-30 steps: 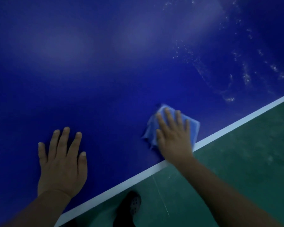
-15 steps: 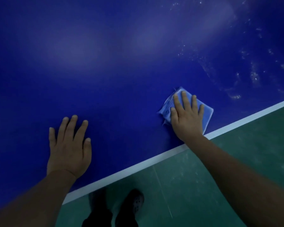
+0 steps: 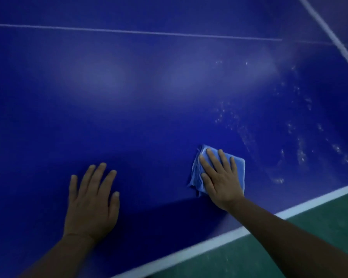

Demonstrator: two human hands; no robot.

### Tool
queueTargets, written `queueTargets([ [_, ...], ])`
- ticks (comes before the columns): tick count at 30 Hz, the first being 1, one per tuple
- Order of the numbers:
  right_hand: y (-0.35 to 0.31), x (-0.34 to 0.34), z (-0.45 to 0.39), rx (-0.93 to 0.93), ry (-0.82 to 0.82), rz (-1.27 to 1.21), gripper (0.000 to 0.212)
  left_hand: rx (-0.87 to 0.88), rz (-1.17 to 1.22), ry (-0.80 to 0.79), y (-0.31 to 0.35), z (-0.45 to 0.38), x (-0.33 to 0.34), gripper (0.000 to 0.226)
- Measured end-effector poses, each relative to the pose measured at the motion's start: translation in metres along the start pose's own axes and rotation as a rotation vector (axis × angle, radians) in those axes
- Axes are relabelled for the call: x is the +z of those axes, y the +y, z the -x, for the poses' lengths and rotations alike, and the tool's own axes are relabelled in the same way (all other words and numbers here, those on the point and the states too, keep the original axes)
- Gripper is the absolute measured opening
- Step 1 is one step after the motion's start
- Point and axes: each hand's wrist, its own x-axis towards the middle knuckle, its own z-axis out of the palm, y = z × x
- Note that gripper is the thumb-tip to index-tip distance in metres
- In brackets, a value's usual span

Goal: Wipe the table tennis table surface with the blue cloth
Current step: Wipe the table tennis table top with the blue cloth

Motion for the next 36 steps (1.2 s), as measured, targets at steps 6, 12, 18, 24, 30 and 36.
queueTargets([
  [6,0.036,-0.023,-0.082,-0.085,0.017,0.02,0.053,0.064,0.108,0.074,0.069,-0.108,0.009,0.056],
  [12,0.066,-0.038,-0.155,-0.215,0.022,0.026,0.052,0.034,0.155,0.115,0.116,-0.191,0.029,0.058],
  [18,0.087,-0.064,-0.253,-0.286,0.03,0.049,0.056,-0.141,0.139,0.157,0.143,-0.247,0.037,0.064],
  [24,0.111,-0.101,-0.383,-0.254,0.049,0.1,0.069,-0.185,-0.013,0.144,0.15,-0.258,0.043,0.062],
  [30,0.092,-0.095,-0.385,-0.238,0.146,0.049,0.06,-0.196,-0.018,0.136,0.151,-0.26,0.044,0.059],
  [36,0.139,-0.103,-0.422,-0.345,0.167,0.139,0.062,-0.181,-0.036,0.119,0.151,-0.263,0.041,0.058],
])
